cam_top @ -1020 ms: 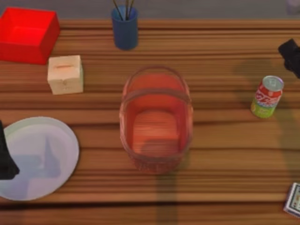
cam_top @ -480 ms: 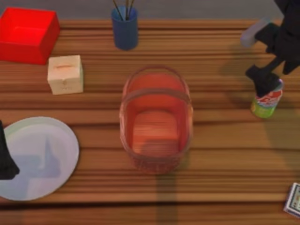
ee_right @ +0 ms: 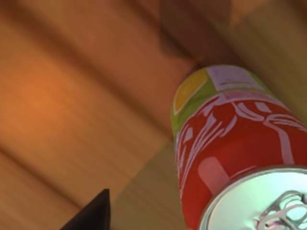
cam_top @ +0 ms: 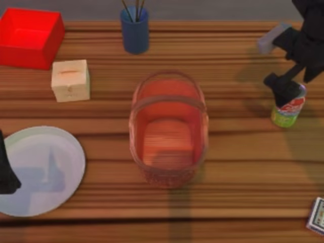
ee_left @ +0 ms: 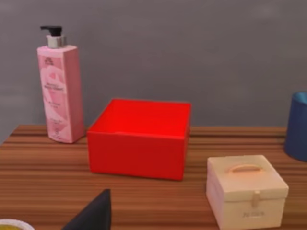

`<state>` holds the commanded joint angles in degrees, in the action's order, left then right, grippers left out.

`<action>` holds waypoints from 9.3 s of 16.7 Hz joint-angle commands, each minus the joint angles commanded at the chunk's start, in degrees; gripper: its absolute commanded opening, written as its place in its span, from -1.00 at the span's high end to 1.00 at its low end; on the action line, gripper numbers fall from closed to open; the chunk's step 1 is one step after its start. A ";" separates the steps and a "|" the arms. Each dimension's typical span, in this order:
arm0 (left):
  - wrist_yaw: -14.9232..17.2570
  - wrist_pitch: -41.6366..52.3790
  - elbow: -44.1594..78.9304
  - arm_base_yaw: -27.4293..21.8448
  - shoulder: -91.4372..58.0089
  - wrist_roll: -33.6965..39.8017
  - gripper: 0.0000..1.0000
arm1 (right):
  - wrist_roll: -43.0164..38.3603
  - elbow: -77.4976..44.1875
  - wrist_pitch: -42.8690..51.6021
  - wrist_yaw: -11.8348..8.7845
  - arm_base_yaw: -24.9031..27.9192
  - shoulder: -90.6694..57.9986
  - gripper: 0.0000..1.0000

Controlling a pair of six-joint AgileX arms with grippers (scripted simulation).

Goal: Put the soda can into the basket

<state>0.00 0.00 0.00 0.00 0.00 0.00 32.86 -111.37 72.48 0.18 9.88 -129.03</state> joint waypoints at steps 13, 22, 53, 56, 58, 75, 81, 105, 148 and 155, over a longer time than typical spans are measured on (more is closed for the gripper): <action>0.00 0.00 0.00 0.00 0.00 0.00 -1.00 | -0.16 7.45 -9.13 0.02 0.21 -1.67 -0.55; 0.00 0.00 0.00 0.00 0.00 0.00 -1.00 | -0.16 7.45 -9.13 0.02 0.21 -1.67 0.81; 0.00 0.00 0.00 0.00 0.00 0.00 -1.00 | -27.56 31.36 -96.73 -50.63 7.68 7.71 1.00; 0.00 0.00 0.00 0.00 0.00 0.00 -1.00 | -31.69 35.56 -109.06 -57.97 8.66 10.40 1.00; 0.00 0.00 0.00 0.00 0.00 0.00 -1.00 | -33.57 37.52 -114.33 -61.43 9.11 11.90 1.00; 0.00 0.00 0.00 0.00 0.00 0.00 -1.00 | -34.52 43.52 -135.77 -63.56 9.67 -0.56 1.00; 0.00 0.00 0.00 0.00 0.00 0.00 -1.00 | -34.52 43.80 -136.36 -63.52 9.69 -1.10 0.70; 0.20 2.86 2.37 -1.18 -3.14 -1.79 -1.00 | -34.19 46.11 -134.63 -62.32 9.24 1.83 -1.00; 0.19 84.34 122.59 -40.19 -128.23 -67.12 -1.00 | -32.86 111.37 -72.48 -0.18 -9.31 129.03 -1.00; 0.19 84.19 122.41 -40.19 -128.20 -67.12 -0.55 | -32.86 111.37 -72.48 -0.18 -9.31 129.03 -1.00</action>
<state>0.19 84.19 122.41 -40.19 -128.20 -67.12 0.00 0.00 0.00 0.00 0.57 0.00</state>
